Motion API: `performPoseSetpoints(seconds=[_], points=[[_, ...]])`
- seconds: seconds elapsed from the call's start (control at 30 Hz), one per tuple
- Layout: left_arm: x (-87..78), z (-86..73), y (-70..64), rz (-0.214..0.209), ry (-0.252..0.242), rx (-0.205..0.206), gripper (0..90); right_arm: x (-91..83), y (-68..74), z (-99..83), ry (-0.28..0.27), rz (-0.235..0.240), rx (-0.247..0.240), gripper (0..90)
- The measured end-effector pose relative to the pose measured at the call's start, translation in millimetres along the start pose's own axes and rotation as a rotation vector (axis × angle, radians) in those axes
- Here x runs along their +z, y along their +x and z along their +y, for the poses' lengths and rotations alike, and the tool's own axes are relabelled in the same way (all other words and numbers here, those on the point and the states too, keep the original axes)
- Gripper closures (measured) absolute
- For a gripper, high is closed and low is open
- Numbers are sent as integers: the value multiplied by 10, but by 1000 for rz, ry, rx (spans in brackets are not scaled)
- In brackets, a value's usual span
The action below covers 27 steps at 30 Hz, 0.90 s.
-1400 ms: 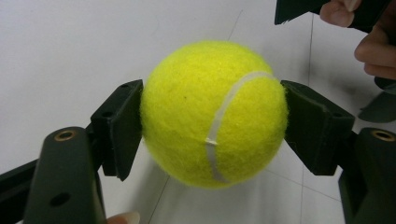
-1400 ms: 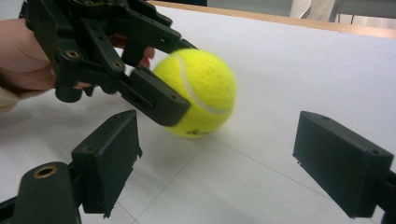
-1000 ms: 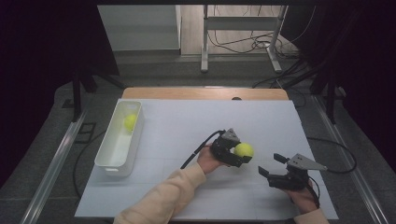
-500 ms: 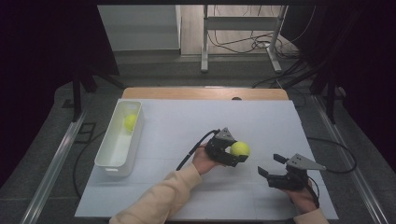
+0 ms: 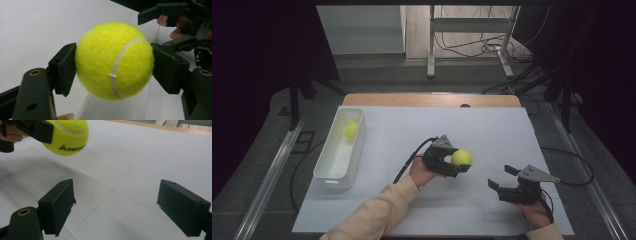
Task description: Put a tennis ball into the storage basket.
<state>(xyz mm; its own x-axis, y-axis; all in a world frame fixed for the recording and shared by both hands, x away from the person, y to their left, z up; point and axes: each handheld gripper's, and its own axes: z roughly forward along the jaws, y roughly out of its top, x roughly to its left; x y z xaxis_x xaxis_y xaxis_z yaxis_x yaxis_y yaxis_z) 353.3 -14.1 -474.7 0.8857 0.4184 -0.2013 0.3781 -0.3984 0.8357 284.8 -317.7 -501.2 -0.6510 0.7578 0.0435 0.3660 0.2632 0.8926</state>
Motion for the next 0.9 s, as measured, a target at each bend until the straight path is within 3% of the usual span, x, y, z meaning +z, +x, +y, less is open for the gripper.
performPoseSetpoints(seconds=[0.9], points=[[-441, -137, 90, 62, -28, -1, 265, -1, -2, -3, 1, -6, -5, 148]])
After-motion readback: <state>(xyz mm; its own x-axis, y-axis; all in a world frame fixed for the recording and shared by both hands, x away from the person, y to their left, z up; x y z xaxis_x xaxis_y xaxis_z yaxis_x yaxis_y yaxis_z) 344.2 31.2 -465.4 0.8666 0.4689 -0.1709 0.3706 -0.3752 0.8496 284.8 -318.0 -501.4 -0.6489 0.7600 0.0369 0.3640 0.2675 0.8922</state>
